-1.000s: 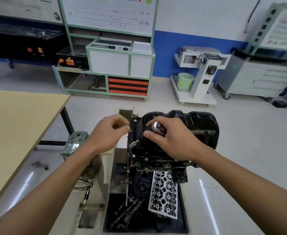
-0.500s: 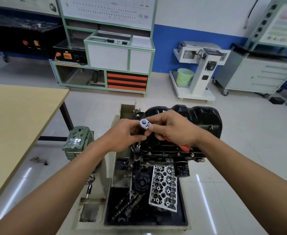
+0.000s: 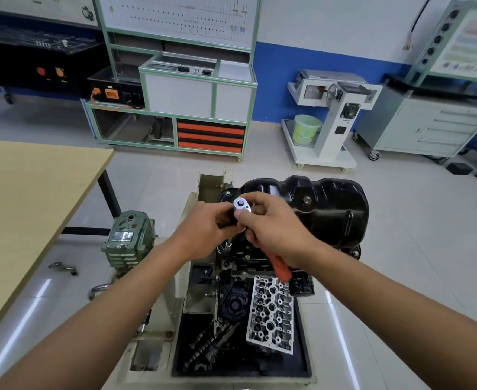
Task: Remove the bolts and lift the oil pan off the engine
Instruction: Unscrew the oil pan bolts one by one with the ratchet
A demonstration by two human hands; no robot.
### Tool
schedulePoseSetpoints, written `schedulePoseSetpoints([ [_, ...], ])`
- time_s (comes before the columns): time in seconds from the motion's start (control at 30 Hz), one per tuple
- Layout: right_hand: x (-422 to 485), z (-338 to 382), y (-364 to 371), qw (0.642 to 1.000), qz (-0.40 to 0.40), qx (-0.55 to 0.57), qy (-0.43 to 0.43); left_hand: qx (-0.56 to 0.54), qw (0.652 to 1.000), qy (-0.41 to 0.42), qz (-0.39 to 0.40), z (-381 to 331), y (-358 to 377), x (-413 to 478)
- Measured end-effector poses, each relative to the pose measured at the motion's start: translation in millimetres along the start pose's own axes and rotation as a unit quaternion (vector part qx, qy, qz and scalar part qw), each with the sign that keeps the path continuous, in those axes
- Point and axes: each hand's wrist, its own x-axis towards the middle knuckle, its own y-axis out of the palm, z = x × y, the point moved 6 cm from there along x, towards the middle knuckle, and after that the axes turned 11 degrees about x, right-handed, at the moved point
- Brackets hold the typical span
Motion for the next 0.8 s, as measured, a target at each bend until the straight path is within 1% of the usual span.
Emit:
schedulePoseSetpoints([
  [0.1,-5.6,-14.1,19.9,0.986,-0.049,0.138,0.083,0.006,0.998,0.003,-0.055,0.3,3.9,-8.7],
  [0.13,-6.6,-15.7,24.7,0.978,-0.062,0.17,0.108,0.011,0.997,0.006,-0.07,1.1,4.7,-11.3],
  [0.17,-4.9,-16.5,26.4,0.976,-0.062,0.169,0.121,0.012,0.997,0.005,-0.08,2.9,5.0,-13.2],
  [0.2,-1.9,-14.0,26.2,0.983,-0.055,0.13,0.121,0.011,0.996,0.001,-0.087,4.5,4.9,-14.1],
  [0.23,3.4,-10.1,23.4,0.993,-0.041,0.049,0.102,0.009,0.996,-0.002,-0.089,5.7,4.3,-13.7],
  [0.27,8.9,-4.6,20.4,0.995,-0.025,-0.059,0.071,0.01,0.996,-0.003,-0.083,5.1,3.3,-11.9],
  [0.3,13.8,1.4,18.2,0.985,-0.008,-0.171,0.03,0.016,0.997,-0.002,-0.071,4.2,3.1,-9.6],
  [0.37,20.7,10.8,16.7,0.93,0.027,-0.364,-0.042,0.034,0.999,-0.006,-0.039,3.8,2.0,-4.9],
  [0.43,23.2,14.8,16.8,0.872,0.088,-0.471,-0.098,0.029,0.999,-0.023,0.001,8.5,2.6,-2.9],
  [0.47,23.2,18.4,19.8,0.834,0.13,-0.519,-0.135,0.026,0.999,-0.027,0.018,10.2,3.1,-3.8],
  [0.53,23.8,27.4,26.0,0.721,0.215,-0.616,-0.232,0.033,0.998,-0.029,0.053,11.3,8.2,-7.6],
  [0.57,24.0,33.0,28.8,0.664,0.252,-0.647,-0.277,0.038,0.997,-0.033,0.064,10.5,11.9,-9.5],
  [0.6,24.4,38.0,30.9,0.617,0.277,-0.667,-0.312,0.044,0.996,-0.037,0.067,9.1,14.7,-10.4],
  [0.63,25.1,41.3,32.3,0.585,0.289,-0.681,-0.333,0.053,0.996,-0.041,0.06,7.7,15.7,-10.3],
  [0.67,26.3,42.9,33.7,0.571,0.287,-0.69,-0.339,0.056,0.996,-0.044,0.045,8.4,15.5,-9.2],
  [0.7,27.1,43.7,34.2,0.573,0.273,-0.699,-0.33,0.055,0.997,-0.043,0.023,8.4,14.1,-8.9],
  [0.73,29.1,41.9,33.4,0.585,0.247,-0.708,-0.308,0.046,0.998,-0.038,0.003,8.1,12.6,-9.3],
  [0.77,30.5,38.9,32.7,0.612,0.217,-0.71,-0.272,0.041,0.998,-0.036,-0.018,8.0,11.1,-10.3],
  [0.8,31.9,34.1,31.5,0.663,0.193,-0.689,-0.222,0.035,0.998,-0.034,-0.039,8.9,10.5,-11.5],
])
